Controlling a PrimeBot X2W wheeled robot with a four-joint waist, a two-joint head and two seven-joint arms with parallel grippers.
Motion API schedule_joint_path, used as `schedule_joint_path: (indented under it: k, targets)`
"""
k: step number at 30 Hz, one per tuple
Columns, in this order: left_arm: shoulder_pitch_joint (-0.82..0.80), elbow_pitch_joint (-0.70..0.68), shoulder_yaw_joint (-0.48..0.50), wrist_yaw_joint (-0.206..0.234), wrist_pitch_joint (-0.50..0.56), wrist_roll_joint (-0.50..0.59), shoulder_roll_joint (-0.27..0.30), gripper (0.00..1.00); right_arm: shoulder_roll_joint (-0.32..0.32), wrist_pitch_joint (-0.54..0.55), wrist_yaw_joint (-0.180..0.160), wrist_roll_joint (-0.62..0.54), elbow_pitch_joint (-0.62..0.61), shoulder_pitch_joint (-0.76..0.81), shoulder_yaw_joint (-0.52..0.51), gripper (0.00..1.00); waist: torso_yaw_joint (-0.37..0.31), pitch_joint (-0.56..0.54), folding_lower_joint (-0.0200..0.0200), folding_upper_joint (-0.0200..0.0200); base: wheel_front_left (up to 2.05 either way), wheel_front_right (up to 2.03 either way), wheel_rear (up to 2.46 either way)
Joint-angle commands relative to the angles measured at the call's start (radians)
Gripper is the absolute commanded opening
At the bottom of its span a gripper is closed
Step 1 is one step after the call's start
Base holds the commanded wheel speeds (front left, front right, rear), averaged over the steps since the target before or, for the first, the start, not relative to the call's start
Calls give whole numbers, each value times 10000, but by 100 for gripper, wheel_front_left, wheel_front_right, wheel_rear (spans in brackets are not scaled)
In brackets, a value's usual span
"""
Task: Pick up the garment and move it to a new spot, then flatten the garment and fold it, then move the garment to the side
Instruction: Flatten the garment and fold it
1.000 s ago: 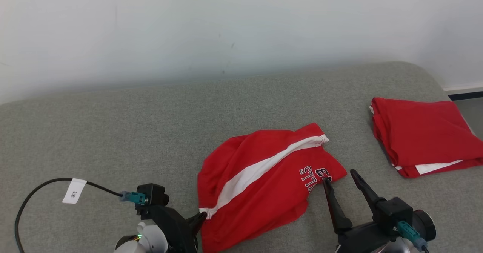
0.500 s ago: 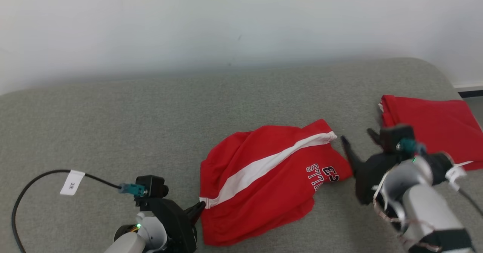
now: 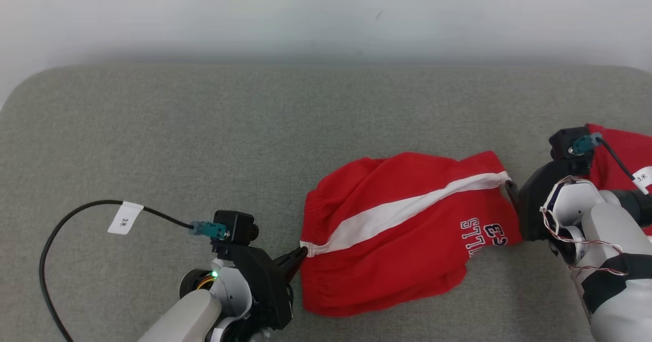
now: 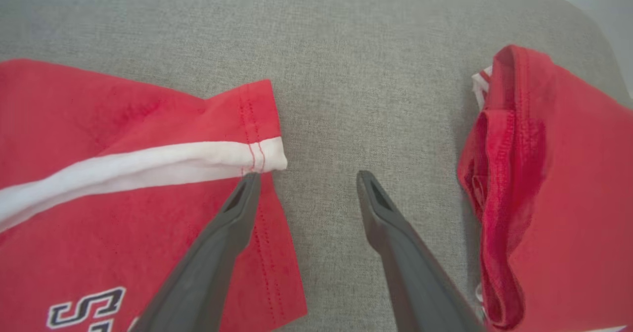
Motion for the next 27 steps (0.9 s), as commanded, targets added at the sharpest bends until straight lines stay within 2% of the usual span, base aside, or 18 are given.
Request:
schedule_joint_path:
  k: [1, 9, 11, 14, 15, 16, 18, 19, 22, 23, 27]
  targets:
    - [-197, -80, -5, 10, -10, 68, -26, 0, -82, -38, -21, 109, 142, -174, 134, 100, 376, 411, -1, -1, 0, 0, 0]
    - [-364, -505, -22, 132, -61, 239, 53, 0, -107, -729, -21, 412, 790, -458, 695, 100, 497, 756, -1, -1, 0, 0, 0]
    - [-326, -557, -38, 151, -53, 253, 80, 0, -115, -845, -21, 470, 946, -574, 758, 96, 500, 765, -1, -1, 0, 0, 0]
    - [-260, -605, -36, 167, -54, 241, 109, 0, -119, -1036, -21, 532, 1167, -641, 903, 47, 482, 756, -1, -1, 0, 0, 0]
    - [-237, -604, -33, 183, -64, 234, 121, 0, -138, -1095, -22, 541, 1237, -671, 958, 40, 468, 743, -1, -1, 0, 0, 0]
    - [-207, -609, -27, 197, -74, 219, 128, 0, -153, -1111, -22, 546, 1267, -714, 1018, 39, 453, 725, -1, -1, 0, 0, 0]
    - [-158, -618, -23, 223, -73, 192, 140, 0, -153, -1182, -22, 650, 1356, -785, 1130, 28, 422, 679, -1, -1, 0, 0, 0]
    - [-158, -618, -23, 223, -73, 192, 140, 0, -153, -1182, -22, 650, 1356, -785, 1130, 28, 422, 679, -1, -1, 0, 0, 0]
    - [-112, -612, 1, 249, -103, 148, 156, 0, -202, -1321, -22, 729, 1458, -797, 1291, 11, 374, 604, -1, -1, 0, 0, 0]
    - [-112, -608, 9, 255, -112, 133, 166, 0, -223, -1407, -22, 718, 1457, -831, 1369, 2, 356, 580, -1, -1, 0, 0, 0]
    - [-74, -589, 33, 291, -186, 125, 165, 0, -314, -1702, -22, 827, 1473, -942, 1617, 0, 323, 483, -1, -1, 0, 0, 0]
